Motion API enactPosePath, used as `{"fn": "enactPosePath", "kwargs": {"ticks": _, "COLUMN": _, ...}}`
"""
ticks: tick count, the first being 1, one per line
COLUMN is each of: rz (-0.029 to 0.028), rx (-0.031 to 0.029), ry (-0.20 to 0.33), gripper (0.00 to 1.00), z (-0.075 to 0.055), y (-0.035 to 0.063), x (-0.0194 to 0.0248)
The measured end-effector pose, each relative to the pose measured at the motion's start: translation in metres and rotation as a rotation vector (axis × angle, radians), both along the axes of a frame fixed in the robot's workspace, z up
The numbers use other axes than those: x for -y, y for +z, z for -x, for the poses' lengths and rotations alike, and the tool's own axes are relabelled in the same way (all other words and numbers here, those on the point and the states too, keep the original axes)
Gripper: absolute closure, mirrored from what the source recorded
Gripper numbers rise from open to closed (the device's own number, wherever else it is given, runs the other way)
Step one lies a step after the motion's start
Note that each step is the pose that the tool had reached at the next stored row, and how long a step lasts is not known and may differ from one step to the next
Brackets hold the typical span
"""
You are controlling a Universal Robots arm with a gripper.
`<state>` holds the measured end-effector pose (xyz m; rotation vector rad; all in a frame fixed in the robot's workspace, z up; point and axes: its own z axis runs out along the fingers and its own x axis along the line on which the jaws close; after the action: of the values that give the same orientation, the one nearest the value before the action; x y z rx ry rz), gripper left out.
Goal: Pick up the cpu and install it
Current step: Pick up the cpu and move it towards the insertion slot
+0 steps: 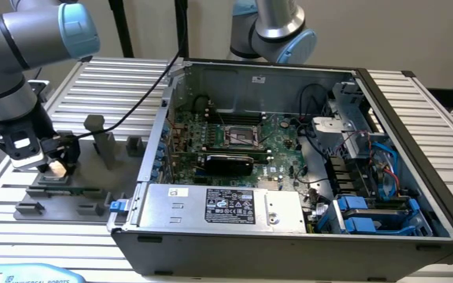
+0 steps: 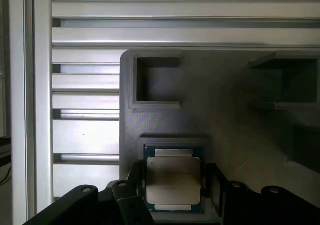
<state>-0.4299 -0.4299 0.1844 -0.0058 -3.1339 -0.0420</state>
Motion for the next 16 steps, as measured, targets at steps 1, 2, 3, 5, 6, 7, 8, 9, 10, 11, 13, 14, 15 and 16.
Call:
{"fn": "enactPosePath", "kwargs": {"ticks": 1, "rz": 0.0001, "rx": 0.0, "ry": 0.0, "gripper": 0.38, "z": 0.0, "y": 0.0, "x": 0.0}}
{"fn": "enactPosePath", "kwargs": {"ticks": 2, "rz": 0.0002, "rx": 0.0, "ry": 0.0, "gripper": 0.38, "z": 0.0, "y": 0.0, "x": 0.0}}
{"fn": "enactPosePath", "kwargs": {"ticks": 3, "rz": 0.0003, "rx": -0.0001, "ry": 0.0, "gripper": 0.38, "z": 0.0, "y": 0.0, "x": 0.0}}
{"fn": "enactPosePath", "kwargs": {"ticks": 5, "rz": 0.0005, "rx": -0.0001, "ry": 0.0, "gripper": 0.38, "z": 0.0, "y": 0.0, "x": 0.0}}
{"fn": "enactPosePath", "kwargs": {"ticks": 6, "rz": 0.0007, "rx": -0.0001, "ry": 0.0, "gripper": 0.4, "z": 0.0, "y": 0.0001, "x": 0.0}}
{"fn": "enactPosePath", "kwargs": {"ticks": 7, "rz": 0.0009, "rx": -0.0001, "ry": 0.0, "gripper": 0.4, "z": 0.0, "y": 0.0002, "x": 0.0}}
{"fn": "enactPosePath", "kwargs": {"ticks": 8, "rz": 0.0012, "rx": -0.0001, "ry": 0.0, "gripper": 0.45, "z": 0.0, "y": 0.0002, "x": 0.0}}
{"fn": "enactPosePath", "kwargs": {"ticks": 9, "rz": 0.0014, "rx": 0.0, "ry": 0.0, "gripper": 0.45, "z": 0.0, "y": 0.0004, "x": -0.0001}}
{"fn": "enactPosePath", "kwargs": {"ticks": 10, "rz": 0.0017, "rx": 0.0, "ry": 0.0, "gripper": 0.45, "z": 0.0, "y": 0.0005, "x": 0.0}}
{"fn": "enactPosePath", "kwargs": {"ticks": 11, "rz": 0.002, "rx": 0.0, "ry": 0.0, "gripper": 0.45, "z": 0.0, "y": 0.0007, "x": -0.0001}}
{"fn": "enactPosePath", "kwargs": {"ticks": 13, "rz": 0.0027, "rx": -0.0001, "ry": 0.0, "gripper": 0.45, "z": 0.0, "y": 0.0014, "x": 0.0}}
{"fn": "enactPosePath", "kwargs": {"ticks": 14, "rz": 0.003, "rx": -0.0001, "ry": 0.0, "gripper": 0.45, "z": 0.0, "y": 0.0018, "x": 0.0}}
{"fn": "enactPosePath", "kwargs": {"ticks": 15, "rz": 0.0032, "rx": -0.0002, "ry": 0.0, "gripper": 0.45, "z": 0.0, "y": 0.0024, "x": 0.0}}
{"fn": "enactPosePath", "kwargs": {"ticks": 16, "rz": 0.0032, "rx": -0.0002, "ry": 0.0, "gripper": 0.45, "z": 0.0, "y": 0.0034, "x": 0.0}}
